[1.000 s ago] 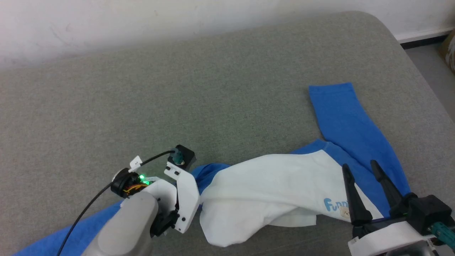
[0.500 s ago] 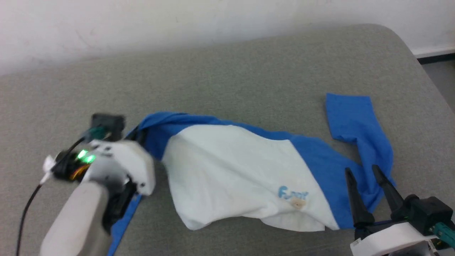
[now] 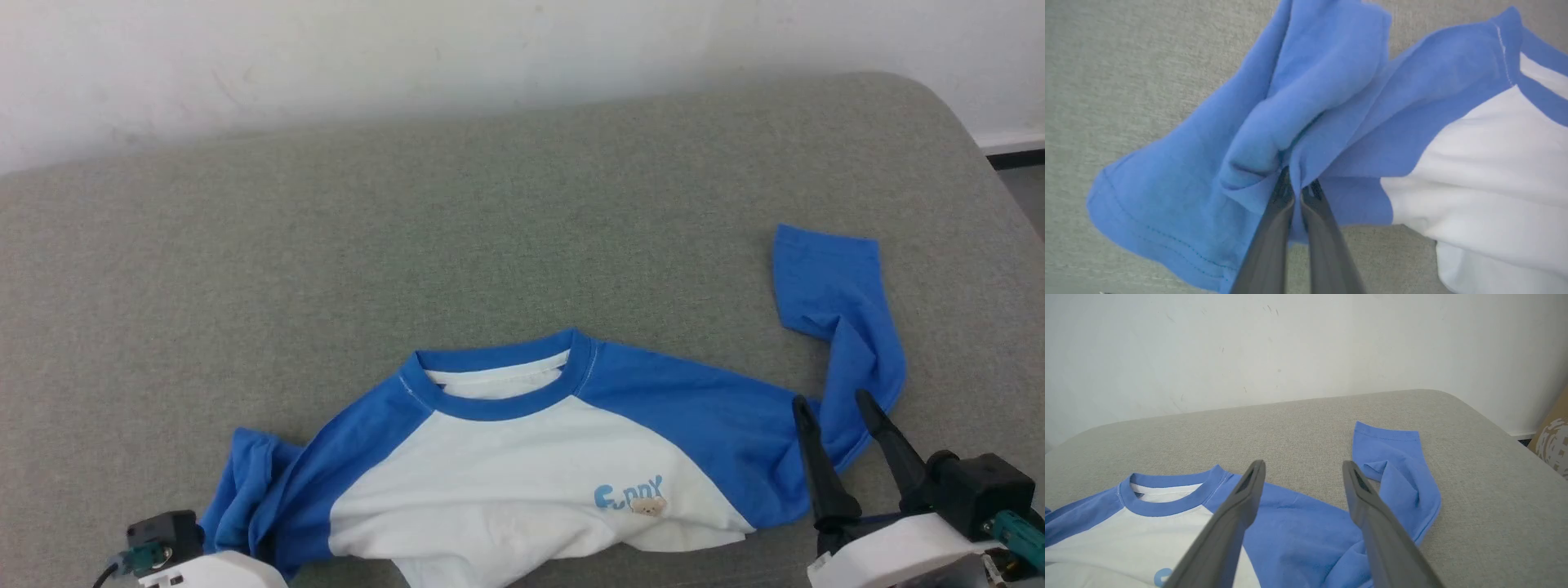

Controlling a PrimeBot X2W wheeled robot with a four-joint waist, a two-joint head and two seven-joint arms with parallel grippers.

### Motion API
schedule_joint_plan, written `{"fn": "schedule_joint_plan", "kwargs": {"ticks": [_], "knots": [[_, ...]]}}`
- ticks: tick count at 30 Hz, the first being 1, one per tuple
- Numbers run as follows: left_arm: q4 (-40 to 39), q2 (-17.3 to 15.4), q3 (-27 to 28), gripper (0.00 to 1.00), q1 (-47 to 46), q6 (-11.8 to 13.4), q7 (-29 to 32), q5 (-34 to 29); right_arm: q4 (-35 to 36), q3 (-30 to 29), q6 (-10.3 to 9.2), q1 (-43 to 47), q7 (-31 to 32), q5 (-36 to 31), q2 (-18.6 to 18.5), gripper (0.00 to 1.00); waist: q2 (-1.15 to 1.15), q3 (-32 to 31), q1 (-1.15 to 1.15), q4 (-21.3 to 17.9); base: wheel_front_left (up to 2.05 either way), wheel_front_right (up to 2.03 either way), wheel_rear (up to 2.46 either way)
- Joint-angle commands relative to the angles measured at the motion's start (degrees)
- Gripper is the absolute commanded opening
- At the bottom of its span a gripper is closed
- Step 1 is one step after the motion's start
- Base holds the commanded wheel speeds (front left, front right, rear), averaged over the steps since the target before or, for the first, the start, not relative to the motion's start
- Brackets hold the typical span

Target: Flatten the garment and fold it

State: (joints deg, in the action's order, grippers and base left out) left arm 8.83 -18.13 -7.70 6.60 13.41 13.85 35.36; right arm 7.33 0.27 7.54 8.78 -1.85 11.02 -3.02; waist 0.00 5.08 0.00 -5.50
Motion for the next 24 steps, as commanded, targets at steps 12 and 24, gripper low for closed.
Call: {"fn": "schedule_joint_plan", "kwargs": {"ticks": [12, 24], "knots": [[-1.74, 2.18, -0.99, 1.00, -4.06, -4.38, -25.65, -8.01, 0.53, -1.40, -0.05, -0.56, 2.95, -3.19, 0.14, 1.00, 0.00, -2.38, 0.00, 2.01, 0.00, 0.00, 0.00], [-8.78, 7.48, -0.66, 1.00, -6.10, -5.69, -28.82, -15.38, -12.35, 4.84, -0.05, -13.99, 21.63, 6.02, -9.17, 1.00, 0.00, 0.29, 0.00, 7.78, 0.00, 0.00, 0.00]]}}
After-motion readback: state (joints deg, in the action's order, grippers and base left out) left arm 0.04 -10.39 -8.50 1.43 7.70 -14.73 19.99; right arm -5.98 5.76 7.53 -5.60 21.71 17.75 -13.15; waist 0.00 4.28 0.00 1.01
